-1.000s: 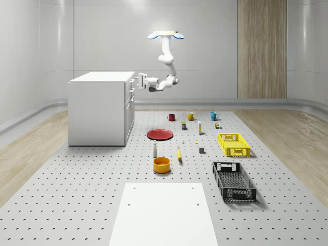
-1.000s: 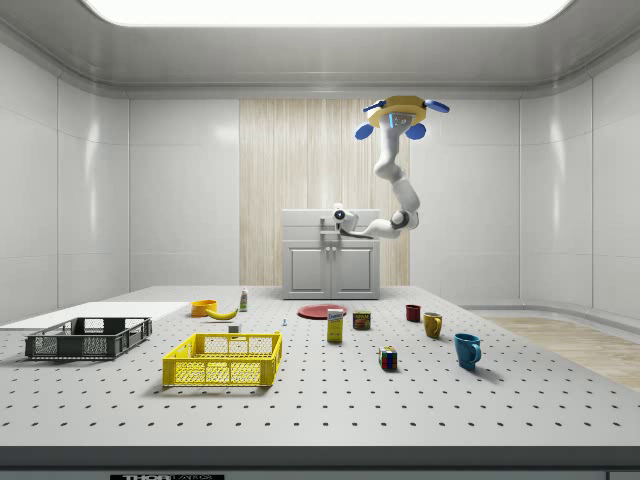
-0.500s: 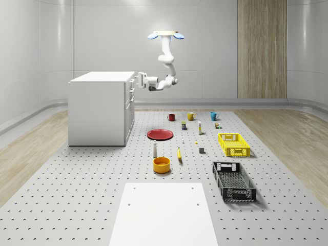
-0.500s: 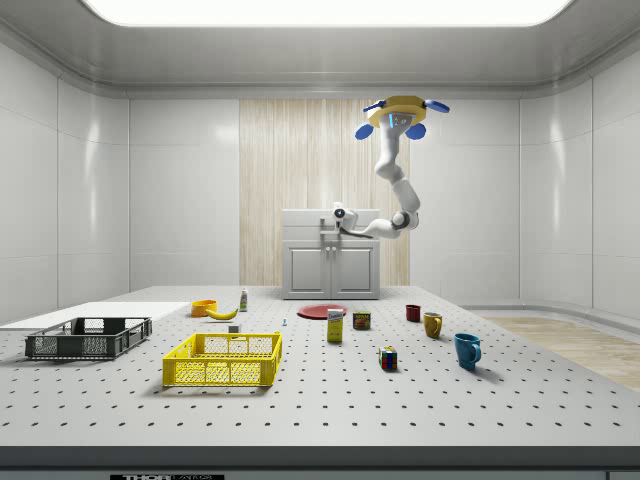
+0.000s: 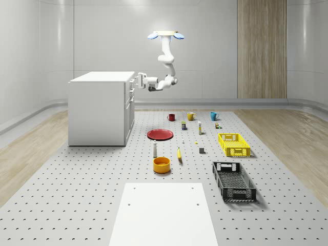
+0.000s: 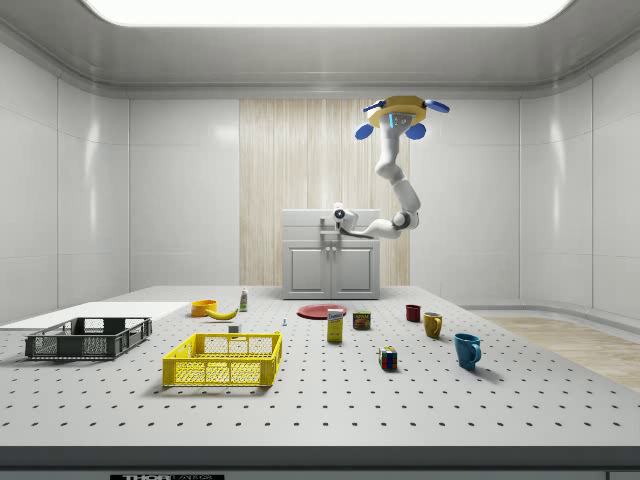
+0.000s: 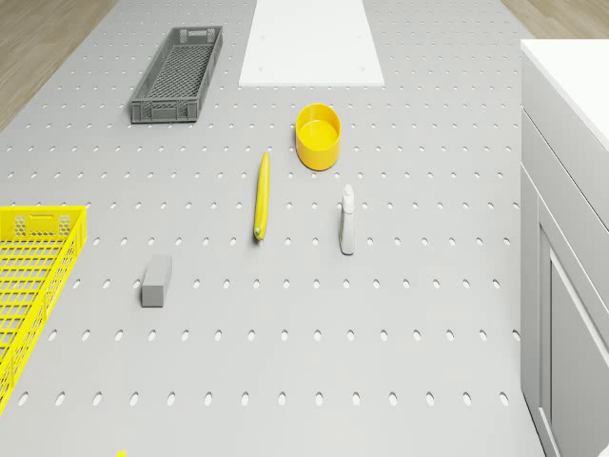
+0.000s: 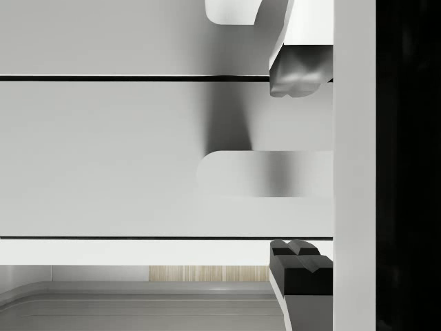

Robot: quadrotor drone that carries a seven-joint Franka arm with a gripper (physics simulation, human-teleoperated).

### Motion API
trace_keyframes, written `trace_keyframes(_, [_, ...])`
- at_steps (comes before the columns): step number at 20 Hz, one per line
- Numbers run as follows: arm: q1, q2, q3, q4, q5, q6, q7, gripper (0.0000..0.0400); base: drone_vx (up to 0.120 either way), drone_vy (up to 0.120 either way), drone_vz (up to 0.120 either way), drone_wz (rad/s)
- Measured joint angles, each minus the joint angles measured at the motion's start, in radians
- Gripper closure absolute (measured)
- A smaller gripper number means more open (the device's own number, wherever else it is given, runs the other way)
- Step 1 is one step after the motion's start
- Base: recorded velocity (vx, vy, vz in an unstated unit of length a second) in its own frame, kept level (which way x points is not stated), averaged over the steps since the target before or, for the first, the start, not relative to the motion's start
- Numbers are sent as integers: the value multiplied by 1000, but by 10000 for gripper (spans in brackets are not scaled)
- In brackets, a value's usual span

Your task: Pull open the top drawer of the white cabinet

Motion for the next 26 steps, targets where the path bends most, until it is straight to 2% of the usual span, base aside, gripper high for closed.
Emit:
trace_keyframes(5, [-21, 24, 34, 21, 21, 2, -5, 95, 0, 0, 0, 0])
trace_keyframes(14, [-71, 76, 54, 64, 22, -30, -8, 95, 0, 0, 0, 0])
trace_keyframes(26, [-118, 88, 85, 79, 25, -52, 0, 95, 0, 0, 0, 0])
